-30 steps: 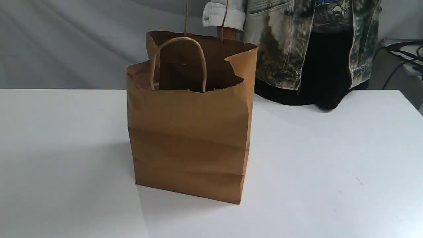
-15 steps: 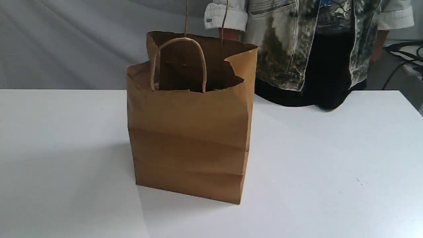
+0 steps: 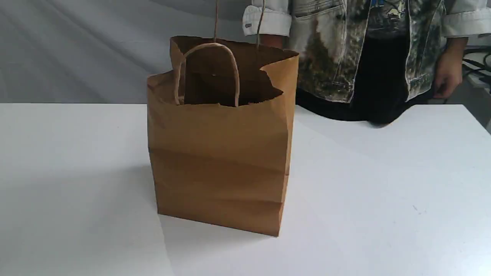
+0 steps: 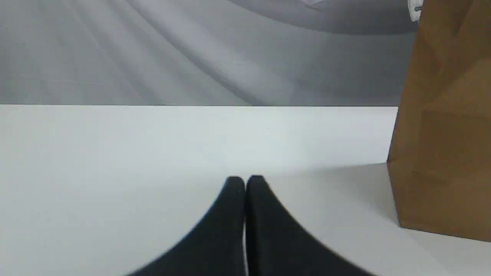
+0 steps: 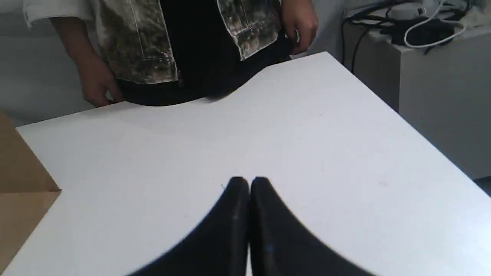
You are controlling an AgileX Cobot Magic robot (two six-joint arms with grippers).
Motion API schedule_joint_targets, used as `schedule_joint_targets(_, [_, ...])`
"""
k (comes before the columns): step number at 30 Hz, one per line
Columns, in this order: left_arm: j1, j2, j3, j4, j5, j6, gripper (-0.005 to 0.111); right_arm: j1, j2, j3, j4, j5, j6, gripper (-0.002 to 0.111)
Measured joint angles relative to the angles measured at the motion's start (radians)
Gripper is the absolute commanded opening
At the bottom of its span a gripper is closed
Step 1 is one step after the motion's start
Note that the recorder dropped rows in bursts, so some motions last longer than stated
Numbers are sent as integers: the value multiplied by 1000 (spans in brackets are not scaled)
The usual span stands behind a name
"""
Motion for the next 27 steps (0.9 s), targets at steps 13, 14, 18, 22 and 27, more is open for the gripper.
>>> schedule_joint_targets(13, [0,0,0,0,0,0,0,0,0,0,9,-51,4,0])
schedule_joint_targets(14, [0,0,0,0,0,0,0,0,0,0,9,-51,4,0])
schedule_joint_targets(18, [0,0,0,0,0,0,0,0,0,0,10,-51,4,0])
schedule_joint_targets(22, [0,0,0,0,0,0,0,0,0,0,10,-51,4,0])
schedule_joint_targets(27, [0,0,0,0,0,0,0,0,0,0,10,-51,4,0])
